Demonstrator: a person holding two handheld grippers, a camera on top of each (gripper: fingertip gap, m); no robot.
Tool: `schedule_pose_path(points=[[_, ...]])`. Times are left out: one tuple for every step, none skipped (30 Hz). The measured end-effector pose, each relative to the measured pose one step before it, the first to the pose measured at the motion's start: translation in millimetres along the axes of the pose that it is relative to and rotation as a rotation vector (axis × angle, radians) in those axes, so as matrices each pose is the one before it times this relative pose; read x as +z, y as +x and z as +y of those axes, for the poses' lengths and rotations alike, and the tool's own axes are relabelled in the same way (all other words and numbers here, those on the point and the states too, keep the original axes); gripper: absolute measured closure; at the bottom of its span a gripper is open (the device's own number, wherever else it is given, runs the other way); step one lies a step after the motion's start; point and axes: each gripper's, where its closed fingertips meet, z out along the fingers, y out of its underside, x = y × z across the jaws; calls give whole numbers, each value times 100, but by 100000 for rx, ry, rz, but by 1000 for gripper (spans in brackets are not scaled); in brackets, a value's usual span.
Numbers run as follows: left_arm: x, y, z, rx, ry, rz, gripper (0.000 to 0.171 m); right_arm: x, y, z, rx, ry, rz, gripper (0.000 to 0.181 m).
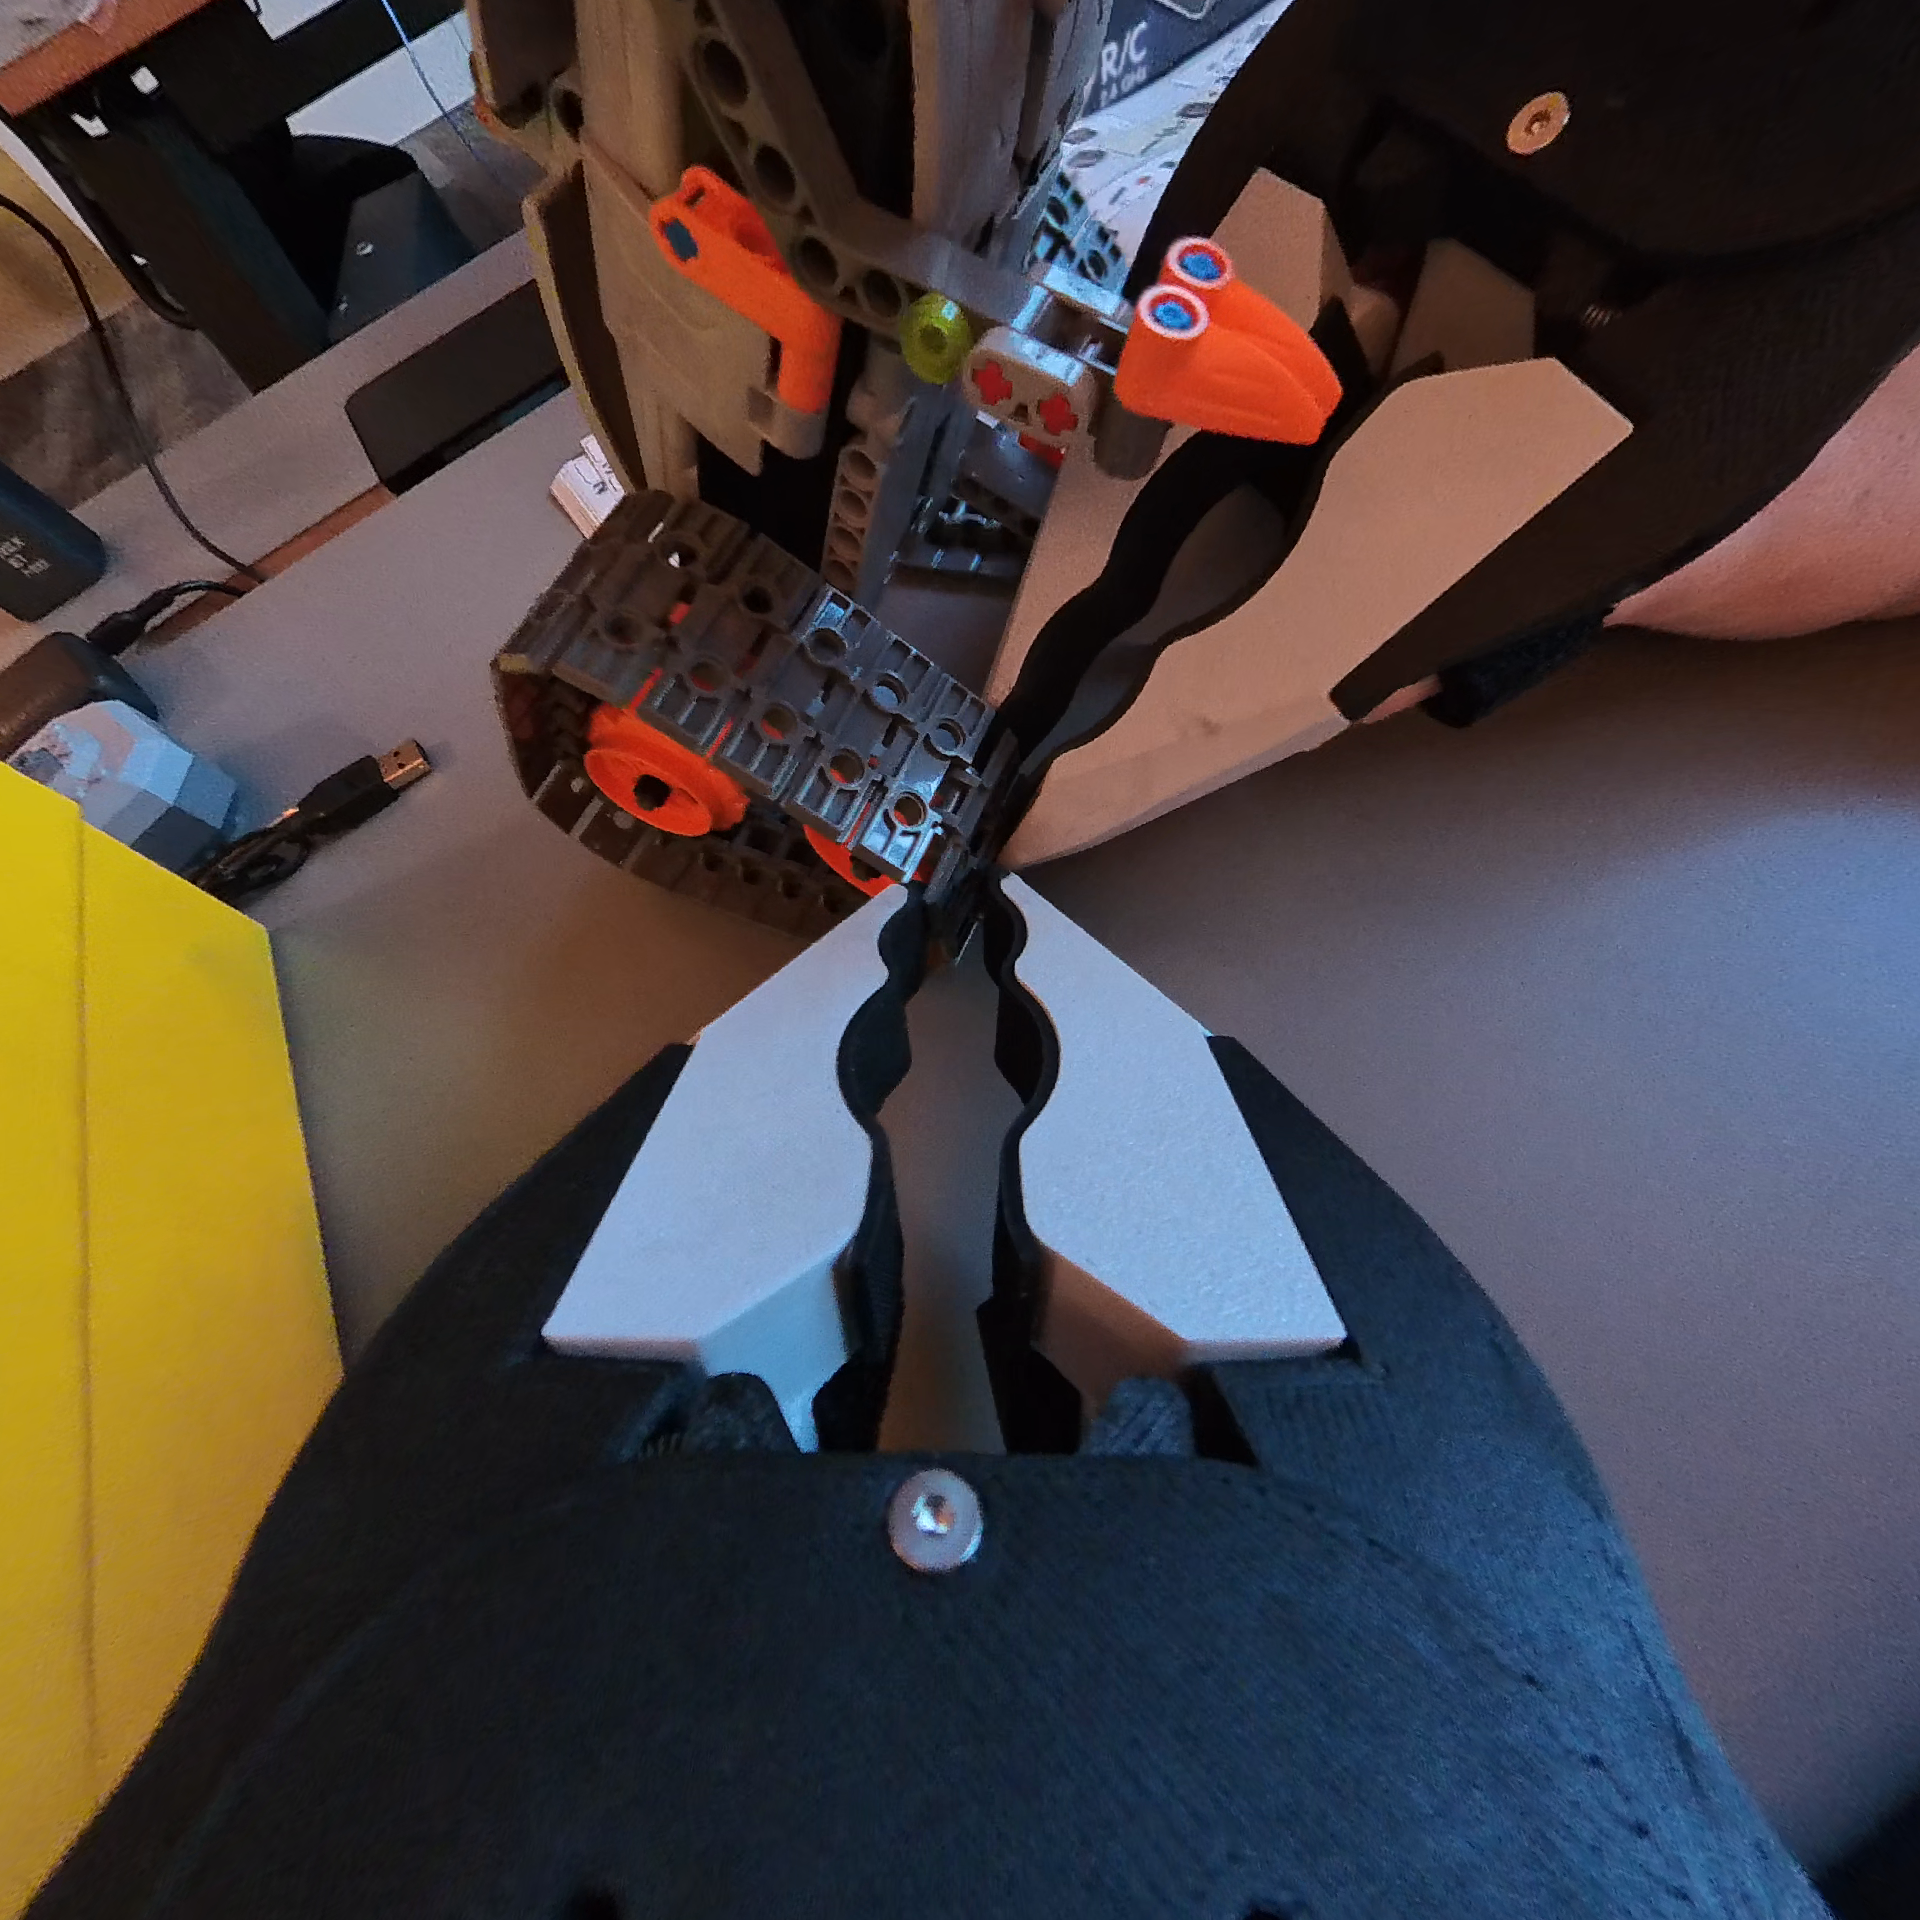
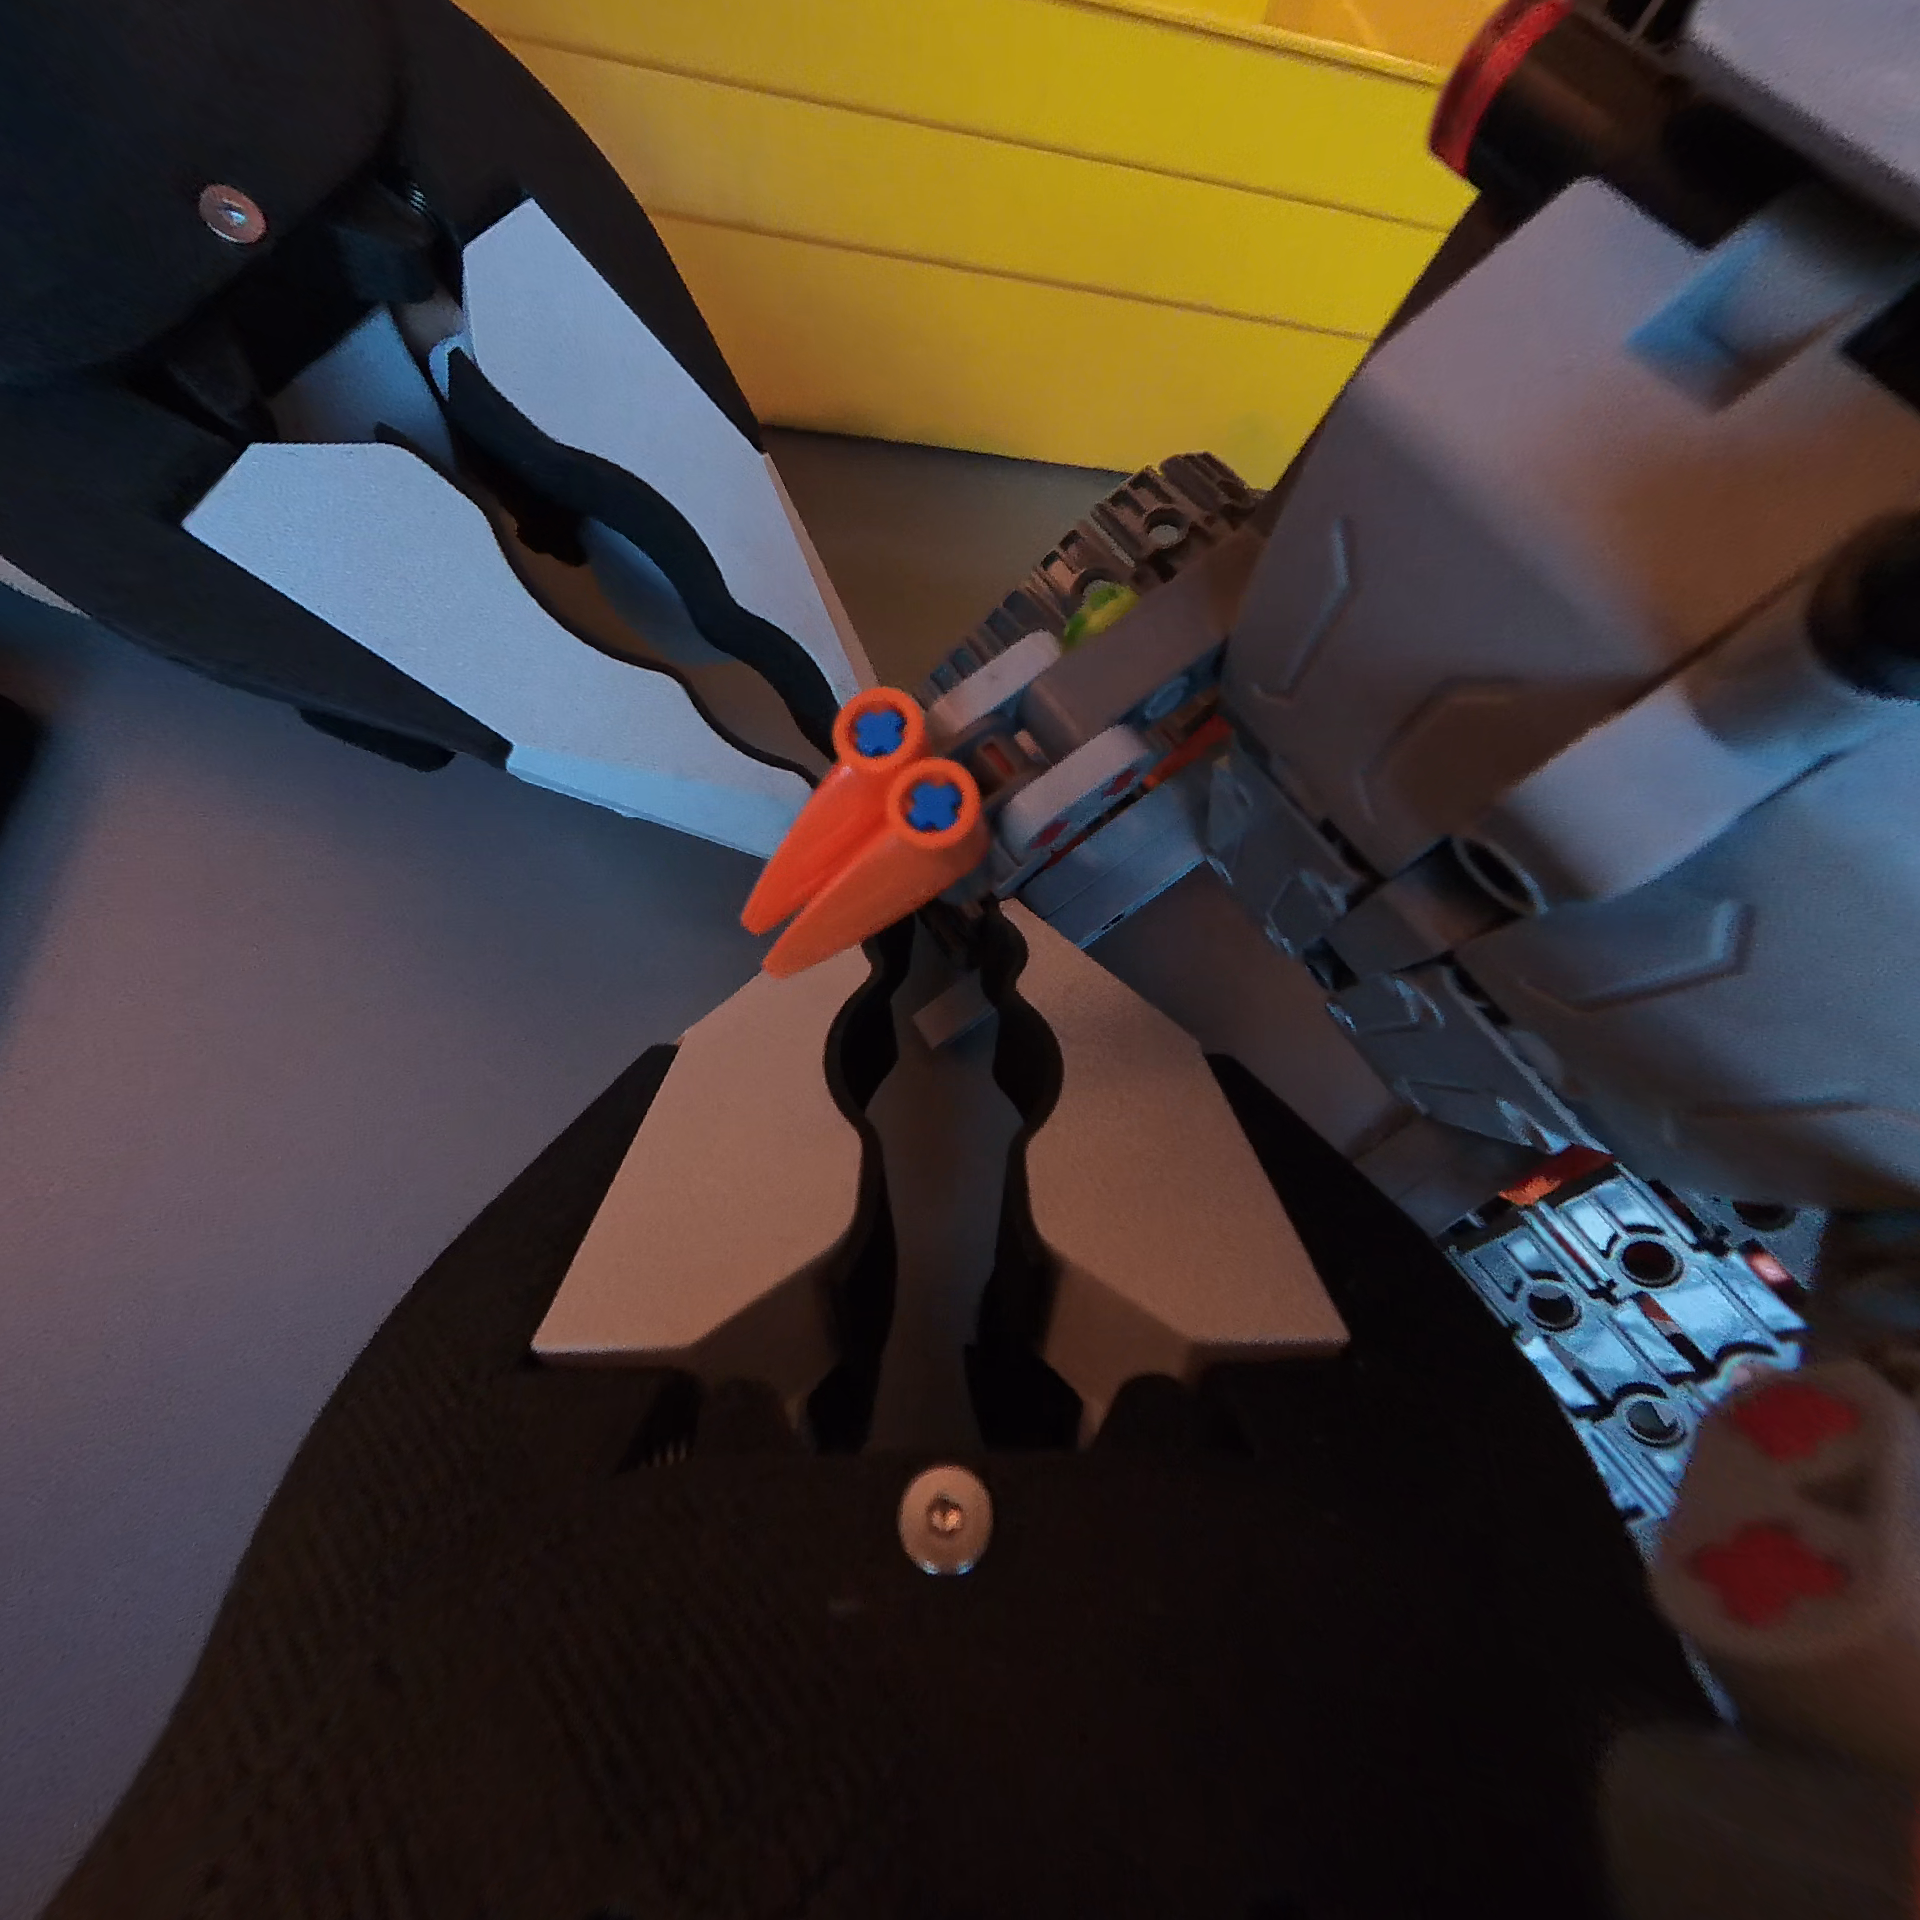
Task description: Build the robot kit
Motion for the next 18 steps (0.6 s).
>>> schedule_pose_path(points=[[48,-3,-4,-135,-178,81,163,-9,32,34,64,-341,398,169],[57,6,0,-161,-236,-70,163,-9,49,43,261,-529,539,169],[85,-9,5,-296,-374,-19,164,12,60,74,48,-514,560,170],[89,-2,8,-439,-395,49,164,3,59,57,124,-503,497,170],[78,-30,5,-524,-352,5,164,27,52,31,-62,-324,578,170],[43,-28,-11,-672,-105,254,164,8,25,-8,-40,6,229,171],[9,-20,-26,-761,77,443,164,-13,4,-22,-40,8,192,171],[3,-33,-27,-540,106,105,164,-3,29,-21,-172,-1,461,171],[-6,-40,-28,-250,141,-257,164,5,26,-47,-3,1,424,171],[8,-63,-22,-120,72,-462,164,28,23,-15,193,-60,336,171],[16,-44,4,-208,-114,-322,164,35,24,8,590,-122,-89,171],[14,-27,5,-422,-96,79,164,13,-5,15,676,-66,-253,170],[20,-14,3,-499,-79,229,164,15,16,8,198,-165,149,170],[19,-15,8,-481,-144,167,164,14,15,14,152,-188,414,170],[31,-28,-3,-498,-126,33,164,25,32,14,480,-129,283,170],[39,-31,2,-575,-158,-164,164,23,47,3,541,-244,400,170],[24,-20,-9,-423,-111,-124,164,1,18,7,-300,-139,559,170],[13,-11,6,-235,-80,22,164,5,-9,19,-199,-106,216,170]])
